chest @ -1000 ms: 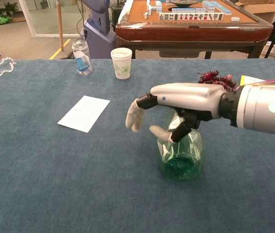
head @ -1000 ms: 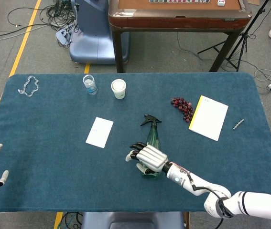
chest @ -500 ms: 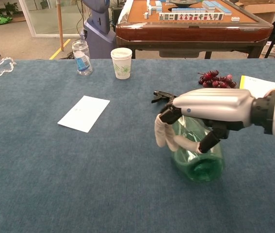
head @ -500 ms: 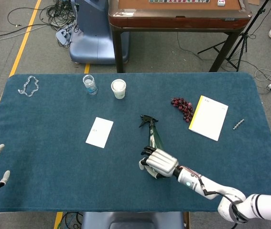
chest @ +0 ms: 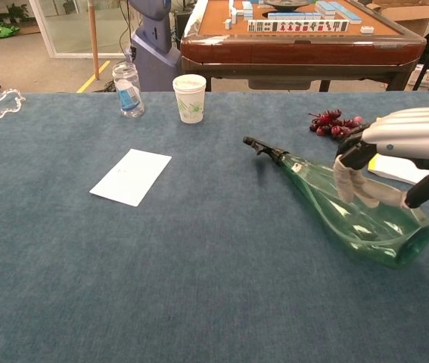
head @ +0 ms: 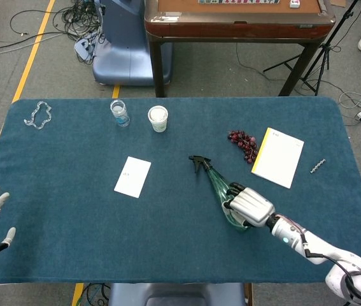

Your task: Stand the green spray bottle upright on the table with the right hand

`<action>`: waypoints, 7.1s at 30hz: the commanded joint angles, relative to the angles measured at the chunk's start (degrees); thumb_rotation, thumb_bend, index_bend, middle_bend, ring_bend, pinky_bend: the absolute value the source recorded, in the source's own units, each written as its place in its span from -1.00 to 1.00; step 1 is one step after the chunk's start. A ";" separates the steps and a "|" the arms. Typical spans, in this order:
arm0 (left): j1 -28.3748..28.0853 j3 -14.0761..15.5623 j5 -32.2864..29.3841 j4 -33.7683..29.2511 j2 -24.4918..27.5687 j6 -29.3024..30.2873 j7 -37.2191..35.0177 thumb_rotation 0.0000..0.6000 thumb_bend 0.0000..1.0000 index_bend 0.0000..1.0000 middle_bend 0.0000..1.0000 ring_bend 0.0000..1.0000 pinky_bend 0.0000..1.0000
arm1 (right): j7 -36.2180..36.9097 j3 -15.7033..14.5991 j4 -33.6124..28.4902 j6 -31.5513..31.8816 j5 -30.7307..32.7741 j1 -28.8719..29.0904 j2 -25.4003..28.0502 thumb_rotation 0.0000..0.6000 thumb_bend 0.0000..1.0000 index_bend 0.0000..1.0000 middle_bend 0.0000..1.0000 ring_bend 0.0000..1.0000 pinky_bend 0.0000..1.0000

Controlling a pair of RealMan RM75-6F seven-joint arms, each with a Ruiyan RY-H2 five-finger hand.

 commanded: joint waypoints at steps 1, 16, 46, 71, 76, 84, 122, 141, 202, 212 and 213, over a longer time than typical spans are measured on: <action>0.00 -0.09 -0.14 0.03 -0.01 0.01 -0.06 1.00 -0.28 -0.78 -1.00 -1.00 -1.00 | -1.01 0.85 0.90 0.56 1.77 -0.43 0.91 1.00 0.32 -0.06 0.12 -0.58 -0.73; 0.02 0.18 -0.05 0.27 -0.08 -0.29 -0.22 1.00 -0.28 -0.78 -1.00 -1.00 -1.00 | -3.27 9.43 1.42 -5.39 20.52 3.42 -1.44 1.00 0.58 -0.32 -0.24 -0.57 -0.73; 0.75 0.71 -0.48 1.42 0.06 -0.42 -1.29 1.00 -0.28 -0.78 -1.00 -1.00 -1.00 | -7.85 11.38 22.99 -19.15 41.38 16.16 -22.66 1.00 0.83 -0.44 -0.28 -0.61 -0.76; 1.59 0.84 -0.23 2.50 -0.09 0.33 -2.94 1.00 -0.28 -0.78 -1.00 -1.00 -1.00 | -9.21 9.91 4.95 -16.24 32.22 18.94 -18.67 1.00 -0.80 -0.47 -0.29 -0.63 -0.77; 1.72 0.83 -0.11 2.37 0.00 0.54 -2.87 1.00 -0.28 -0.78 -1.00 -1.00 -1.00 | -12.82 8.74 0.90 -9.13 29.29 16.42 -15.83 1.00 -0.92 -0.49 -0.37 -0.66 -0.77; 2.02 0.92 -0.44 2.81 -0.10 0.50 -3.29 1.00 -0.28 -0.78 -1.00 -1.00 -1.00 | -19.94 4.65 -5.07 -0.24 26.90 11.14 -9.78 1.00 -0.99 -0.71 -0.66 -0.80 -0.77; 1.98 0.93 0.15 2.58 -0.27 0.50 -3.17 1.00 -0.28 -0.78 -1.00 -1.00 -1.00 | -34.26 8.11 11.20 -0.94 38.67 11.64 -19.07 1.00 -1.00 -1.00 -0.85 -0.92 -0.80; 3.04 1.19 -0.04 3.44 -0.25 1.41 -4.48 1.00 -0.28 -0.78 -1.00 -1.00 -1.00 | -38.54 7.75 5.83 -3.13 37.90 17.06 -23.61 1.00 -1.00 -0.80 -0.74 -0.92 -0.82; 3.07 1.33 0.78 3.45 0.07 0.63 -5.85 1.00 -0.28 -0.78 -1.00 -1.00 -1.00 | 17.22 17.05 3.60 8.15 24.71 2.05 -17.98 1.00 -0.36 0.38 0.02 -0.40 -0.65; 3.08 1.44 0.70 3.01 0.16 0.54 -5.40 1.00 -0.28 -0.78 -1.00 -1.00 -1.00 | 41.56 15.85 12.87 7.52 14.84 -0.15 -20.94 1.00 -0.44 0.38 0.03 -0.40 -0.64; 3.12 1.45 0.67 3.01 0.14 0.58 -5.40 1.00 -0.28 -0.78 -1.00 -1.00 -1.00 | 43.29 15.73 13.98 7.98 14.09 -0.26 -21.56 1.00 -0.45 0.38 0.03 -0.40 -0.64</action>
